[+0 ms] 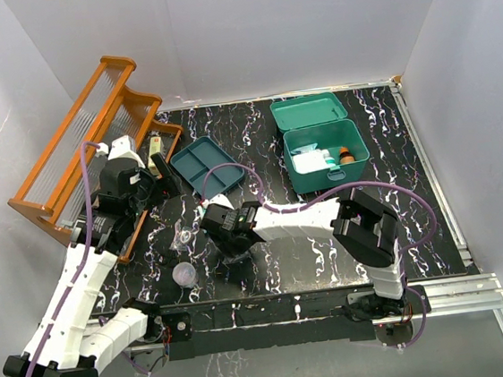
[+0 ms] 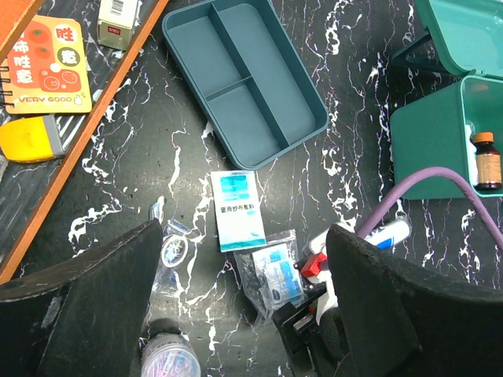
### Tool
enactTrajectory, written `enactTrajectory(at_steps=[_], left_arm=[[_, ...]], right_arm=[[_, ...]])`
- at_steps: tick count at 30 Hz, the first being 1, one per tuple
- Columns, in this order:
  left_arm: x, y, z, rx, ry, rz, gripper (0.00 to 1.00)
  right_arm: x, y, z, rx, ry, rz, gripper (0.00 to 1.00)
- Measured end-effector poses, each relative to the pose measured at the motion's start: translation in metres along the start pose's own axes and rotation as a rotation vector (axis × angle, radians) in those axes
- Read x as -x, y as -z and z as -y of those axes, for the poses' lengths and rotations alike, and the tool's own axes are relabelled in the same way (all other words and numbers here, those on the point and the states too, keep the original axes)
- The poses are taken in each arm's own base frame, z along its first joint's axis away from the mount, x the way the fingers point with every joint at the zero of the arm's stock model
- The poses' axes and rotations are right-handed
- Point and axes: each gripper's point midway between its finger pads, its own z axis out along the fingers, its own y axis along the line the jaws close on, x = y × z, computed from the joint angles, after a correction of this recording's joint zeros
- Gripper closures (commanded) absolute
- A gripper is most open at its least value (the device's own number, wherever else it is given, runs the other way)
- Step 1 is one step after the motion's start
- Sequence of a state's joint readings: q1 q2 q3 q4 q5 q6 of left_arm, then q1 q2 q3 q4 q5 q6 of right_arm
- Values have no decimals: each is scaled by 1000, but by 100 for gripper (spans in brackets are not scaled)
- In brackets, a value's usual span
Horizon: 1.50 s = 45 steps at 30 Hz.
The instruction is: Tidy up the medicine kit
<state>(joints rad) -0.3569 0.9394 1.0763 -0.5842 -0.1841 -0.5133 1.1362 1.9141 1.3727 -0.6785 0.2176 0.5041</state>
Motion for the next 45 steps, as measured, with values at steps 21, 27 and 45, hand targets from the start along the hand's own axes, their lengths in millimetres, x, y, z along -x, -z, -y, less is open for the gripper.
enactTrajectory(at_steps=[21,27,45], left_arm=[[2,0,-3,19,-1,12,16],[3,0,-5,27,-1,16,16],[2,-3,-6,35,-2,13,16]], right_arm=[[37,22,-2,27,-74,185,41],[26,1,2,-21,-82,136,43],[17,-17,11,-27,-151,66,75]])
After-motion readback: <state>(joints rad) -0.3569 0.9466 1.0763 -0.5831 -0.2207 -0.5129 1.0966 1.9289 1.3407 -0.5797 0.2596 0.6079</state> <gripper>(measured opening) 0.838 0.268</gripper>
